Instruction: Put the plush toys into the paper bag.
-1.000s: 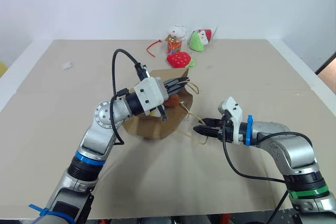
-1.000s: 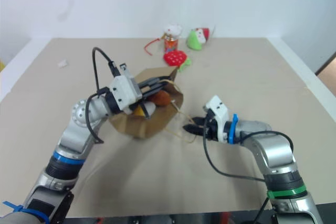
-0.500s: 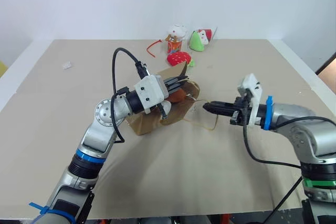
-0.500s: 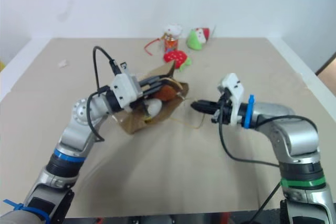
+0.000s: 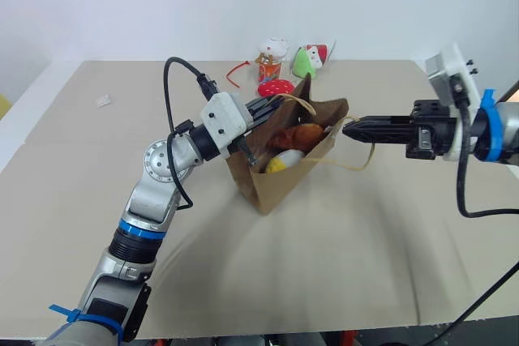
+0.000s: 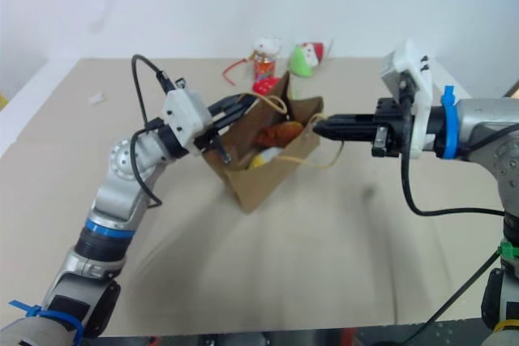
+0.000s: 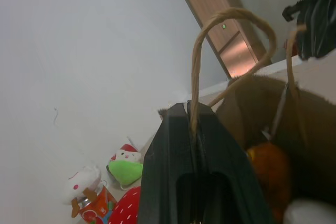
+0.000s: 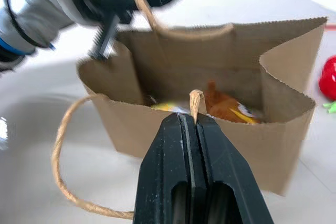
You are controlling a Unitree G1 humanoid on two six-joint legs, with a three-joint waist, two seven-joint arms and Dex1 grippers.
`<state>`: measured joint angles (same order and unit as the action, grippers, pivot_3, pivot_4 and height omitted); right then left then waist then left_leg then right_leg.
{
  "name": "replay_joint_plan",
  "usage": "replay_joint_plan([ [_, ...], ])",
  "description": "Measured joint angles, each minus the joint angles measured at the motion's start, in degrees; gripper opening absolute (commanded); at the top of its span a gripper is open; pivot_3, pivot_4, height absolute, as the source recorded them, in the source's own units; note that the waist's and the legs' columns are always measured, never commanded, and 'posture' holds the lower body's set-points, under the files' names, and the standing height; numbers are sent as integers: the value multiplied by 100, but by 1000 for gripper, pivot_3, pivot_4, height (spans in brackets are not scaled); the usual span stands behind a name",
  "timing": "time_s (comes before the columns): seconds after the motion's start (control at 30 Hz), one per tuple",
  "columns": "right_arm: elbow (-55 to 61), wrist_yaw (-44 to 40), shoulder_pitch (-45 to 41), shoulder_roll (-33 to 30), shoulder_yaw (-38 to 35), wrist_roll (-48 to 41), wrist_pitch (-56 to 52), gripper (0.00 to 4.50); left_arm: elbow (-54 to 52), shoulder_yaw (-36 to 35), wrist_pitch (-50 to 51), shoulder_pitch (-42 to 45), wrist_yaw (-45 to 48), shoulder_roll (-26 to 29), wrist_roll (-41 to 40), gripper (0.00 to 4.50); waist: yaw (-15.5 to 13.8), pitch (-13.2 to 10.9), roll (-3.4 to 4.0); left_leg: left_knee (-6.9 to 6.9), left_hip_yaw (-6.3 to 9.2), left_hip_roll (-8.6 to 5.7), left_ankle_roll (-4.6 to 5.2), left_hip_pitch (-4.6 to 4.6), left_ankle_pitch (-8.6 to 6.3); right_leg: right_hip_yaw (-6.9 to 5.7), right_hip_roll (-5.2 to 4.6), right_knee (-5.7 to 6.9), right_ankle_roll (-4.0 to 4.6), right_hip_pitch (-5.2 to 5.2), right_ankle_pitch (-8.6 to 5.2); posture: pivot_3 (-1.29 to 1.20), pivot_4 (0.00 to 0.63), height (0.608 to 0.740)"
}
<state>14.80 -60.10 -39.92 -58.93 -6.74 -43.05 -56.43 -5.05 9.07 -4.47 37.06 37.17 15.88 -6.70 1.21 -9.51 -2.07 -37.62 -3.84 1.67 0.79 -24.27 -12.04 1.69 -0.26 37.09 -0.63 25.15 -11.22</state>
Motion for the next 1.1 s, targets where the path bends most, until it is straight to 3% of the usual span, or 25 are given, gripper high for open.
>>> replay_joint_plan([
  [0.17,-518,41,-173,417,600,588,559,16,120,30,-13,-35,-50,-109,13,0,4,0,0,0,-1,0,0,-1,0,3,3,1,-2,3,1,0,150,740],
  [0.2,-687,79,-244,518,692,737,682,724,204,30,-9,-45,-53,-110,13,0,1,0,0,0,-1,2,0,-1,0,2,4,1,-2,3,1,0,150,740],
  [0.27,-831,150,-366,639,695,807,742,1161,229,29,5,-47,-54,-119,3,446,-1,0,1,0,-2,1,0,-4,0,2,2,1,-1,5,1,0,150,740],
  [0.3,-891,171,-413,723,689,820,759,1161,228,23,60,-46,-50,-124,-21,446,1,0,0,0,-2,1,0,-4,0,3,2,0,-1,5,0,0,150,740],
  [0.33,-955,173,-462,837,689,836,783,1748,232,11,141,-46,-27,-122,-104,1071,4,0,1,0,-3,1,0,-5,0,4,2,0,-2,6,1,0,150,740],
  [0.4,-958,175,-476,881,689,839,800,2406,231,6,197,-46,-19,-119,-128,1734,0,0,1,0,-2,1,0,-5,0,2,2,1,-1,6,0,0,150,740],
  [0.43,-963,179,-500,906,689,840,820,2532,232,2,216,-47,-12,-102,-128,1819,0,0,1,0,-1,1,0,-5,0,1,2,1,-1,6,0,0,150,740],
  [0.5,-964,177,-548,922,684,852,878,3287,232,-4,237,-47,3,-63,-128,2517,0,0,1,0,-1,2,0,-5,0,1,2,1,-1,6,0,0,150,740],
  [0.53,-964,177,-549,922,683,852,882,3382,232,-4,237,-47,4,-59,-128,2616,0,0,1,0,-1,2,0,-5,0,1,2,1,-1,6,0,0,150,740],
  [0.57,-1021,184,-556,915,574,862,952,4086,232,-35,246,-47,76,77,-128,3215,0,0,1,0,-2,1,0,-5,0,2,1,1,-1,5,0,0,150,740],
  [0.6,-1076,192,-556,908,507,863,960,4086,232,-70,246,-47,94,116,-135,3215,-1,0,1,0,-2,1,0,-5,0,2,1,1,-1,5,1,0,150,740],
  [0.73,-1165,296,-556,865,196,803,939,4187,226,-173,319,-46,227,253,-277,4263,-1,0,1,0,-3,1,0,-5,0,2,0,1,-1,6,0,0,150,740],
  [0.97,-1254,388,-546,688,-554,487,745,4187,77,-563,987,-45,637,542,-1093,4263,1,0,1,0,-2,3,0,-4,0,0,1,1,2,6,-1,0,150,740],
  [1.1,-1192,292,-429,591,-895,212,572,2914,-234,-816,1567,-46,864,812,-1679,4373,9,0,1,1,-2,5,0,-4,0,0,3,1,2,6,-2,0,150,740],
])
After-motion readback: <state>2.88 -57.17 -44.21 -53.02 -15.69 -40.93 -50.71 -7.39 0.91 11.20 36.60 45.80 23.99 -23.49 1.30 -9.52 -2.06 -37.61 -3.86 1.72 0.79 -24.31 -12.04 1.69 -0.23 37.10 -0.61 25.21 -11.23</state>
